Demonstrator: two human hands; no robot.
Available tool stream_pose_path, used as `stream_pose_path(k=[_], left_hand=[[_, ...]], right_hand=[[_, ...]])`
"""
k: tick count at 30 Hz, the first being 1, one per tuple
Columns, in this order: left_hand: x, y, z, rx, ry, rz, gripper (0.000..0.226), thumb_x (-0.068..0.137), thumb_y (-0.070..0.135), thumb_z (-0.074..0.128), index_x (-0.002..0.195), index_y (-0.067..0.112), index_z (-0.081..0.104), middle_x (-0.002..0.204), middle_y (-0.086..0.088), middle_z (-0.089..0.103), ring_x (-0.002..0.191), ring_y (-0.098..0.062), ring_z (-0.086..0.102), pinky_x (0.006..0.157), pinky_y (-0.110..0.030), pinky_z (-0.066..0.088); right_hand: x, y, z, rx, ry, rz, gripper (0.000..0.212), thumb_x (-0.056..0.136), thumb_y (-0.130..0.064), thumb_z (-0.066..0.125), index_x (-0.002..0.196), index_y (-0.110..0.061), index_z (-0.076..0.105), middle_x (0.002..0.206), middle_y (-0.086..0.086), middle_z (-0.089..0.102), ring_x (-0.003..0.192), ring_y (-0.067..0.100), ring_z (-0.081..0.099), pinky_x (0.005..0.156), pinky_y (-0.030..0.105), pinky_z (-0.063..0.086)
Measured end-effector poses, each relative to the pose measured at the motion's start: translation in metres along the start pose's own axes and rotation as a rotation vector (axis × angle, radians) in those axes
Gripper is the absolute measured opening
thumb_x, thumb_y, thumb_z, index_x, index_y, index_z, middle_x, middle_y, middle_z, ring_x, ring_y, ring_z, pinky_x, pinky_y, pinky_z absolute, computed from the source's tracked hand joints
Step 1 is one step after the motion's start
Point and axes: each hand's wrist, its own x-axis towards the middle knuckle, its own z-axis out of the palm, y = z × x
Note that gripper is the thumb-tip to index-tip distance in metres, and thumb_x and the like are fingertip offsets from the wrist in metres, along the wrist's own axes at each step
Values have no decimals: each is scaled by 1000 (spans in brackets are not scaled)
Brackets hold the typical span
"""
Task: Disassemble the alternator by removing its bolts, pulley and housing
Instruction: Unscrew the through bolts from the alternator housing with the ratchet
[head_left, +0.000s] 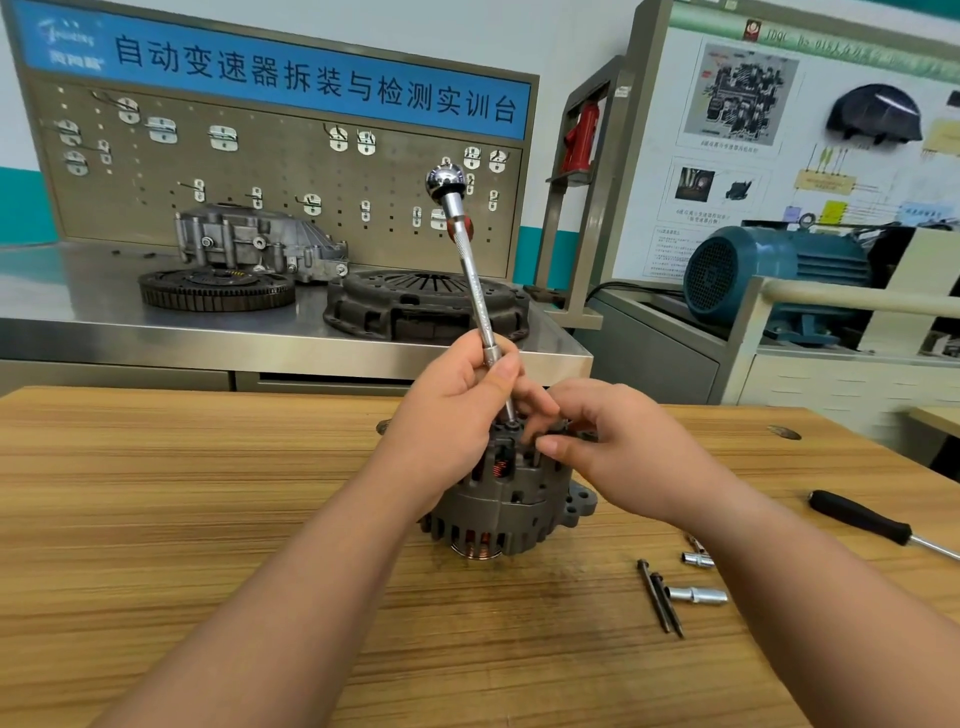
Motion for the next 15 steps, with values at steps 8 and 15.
stream_pose_path(k=[8,15], left_hand=[[-1,2,5,80,-5,20,19,102,18,39,90,24,52,83,11,75,90,0,66,89,-28,43],[0,1,9,127,-93,28,16,102,19,40,92,24,51,84,13,75,86,-7,62,81,-16,44]], right_hand=[[-3,1,-1,6,71,70,21,72,-47,72,78,-28,65,81,-9,61,75,3,55,66,20,45],[-3,17,-26,513,-1,111,19,85,-6,66,100,-18,69,101,2,73,98,15,68,88,30,54]])
